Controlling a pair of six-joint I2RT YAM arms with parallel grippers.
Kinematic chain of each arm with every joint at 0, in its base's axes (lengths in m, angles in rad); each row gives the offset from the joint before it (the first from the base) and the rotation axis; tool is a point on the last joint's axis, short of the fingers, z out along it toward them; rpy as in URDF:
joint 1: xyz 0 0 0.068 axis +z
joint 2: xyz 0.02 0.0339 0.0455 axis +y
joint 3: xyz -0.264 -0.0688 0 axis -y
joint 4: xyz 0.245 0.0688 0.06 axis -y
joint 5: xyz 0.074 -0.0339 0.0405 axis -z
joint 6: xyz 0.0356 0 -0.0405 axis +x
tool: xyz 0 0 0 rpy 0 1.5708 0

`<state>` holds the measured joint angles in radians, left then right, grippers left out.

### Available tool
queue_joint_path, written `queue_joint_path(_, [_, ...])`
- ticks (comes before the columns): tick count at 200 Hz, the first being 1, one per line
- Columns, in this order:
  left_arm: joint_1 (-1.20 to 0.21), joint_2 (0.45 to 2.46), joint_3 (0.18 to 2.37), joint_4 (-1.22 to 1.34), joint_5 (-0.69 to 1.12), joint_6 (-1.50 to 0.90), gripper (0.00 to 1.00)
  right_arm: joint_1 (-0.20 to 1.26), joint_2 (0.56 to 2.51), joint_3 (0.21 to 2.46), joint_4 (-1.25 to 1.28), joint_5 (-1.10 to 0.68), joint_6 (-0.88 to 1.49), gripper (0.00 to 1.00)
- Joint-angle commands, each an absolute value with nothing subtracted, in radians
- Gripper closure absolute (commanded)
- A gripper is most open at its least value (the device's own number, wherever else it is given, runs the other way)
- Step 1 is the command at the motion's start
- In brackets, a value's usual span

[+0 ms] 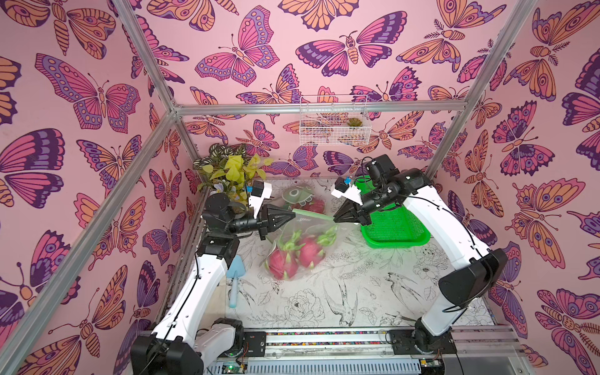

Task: Open the zip-top bag and take out the dragon fruit
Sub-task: Adjust the zipper food storage bag at the center of the board.

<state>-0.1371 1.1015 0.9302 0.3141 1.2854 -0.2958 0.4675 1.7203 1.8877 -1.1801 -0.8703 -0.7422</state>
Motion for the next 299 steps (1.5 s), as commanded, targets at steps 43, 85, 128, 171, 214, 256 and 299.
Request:
queue_joint_path(43, [-0.155, 1.109, 0.914, 0.363, 1.237, -0.281, 1.0, 0.489, 1.741, 1.901, -1.224, -0.918, -0.733, 1.0])
queue_joint_path(85, [-0.177, 1.121, 0.918, 0.357, 1.107, -0.345, 0.72, 0.489, 1.676, 1.846, -1.097, -0.899, -0.562, 1.0])
queue_joint_path(128, [-0.221, 1.081, 0.954, 0.141, 0.89, -0.322, 0.5, 0.486, 1.582, 1.788, -0.956, -0.81, -0.336, 1.0])
queue_joint_path(171, [-0.24, 1.061, 1.035, -0.071, 0.727, -0.287, 0.49, 0.486, 1.579, 1.849, -0.94, -0.677, -0.167, 1.0])
queue_joint_path(214, [-0.246, 1.059, 1.09, -0.171, 0.598, -0.341, 0.48, 0.485, 1.536, 1.868, -0.899, -0.549, -0.014, 1.0])
queue_joint_path(256, [-0.336, 1.109, 1.077, -0.177, 0.589, -0.537, 0.5, 0.499, 1.488, 1.742, -0.801, -0.573, 0.078, 1.0])
queue_joint_path(299, [-0.424, 1.187, 1.056, -0.166, 0.51, -0.723, 0.5, 0.532, 1.445, 1.53, -0.647, -0.588, 0.149, 1.0])
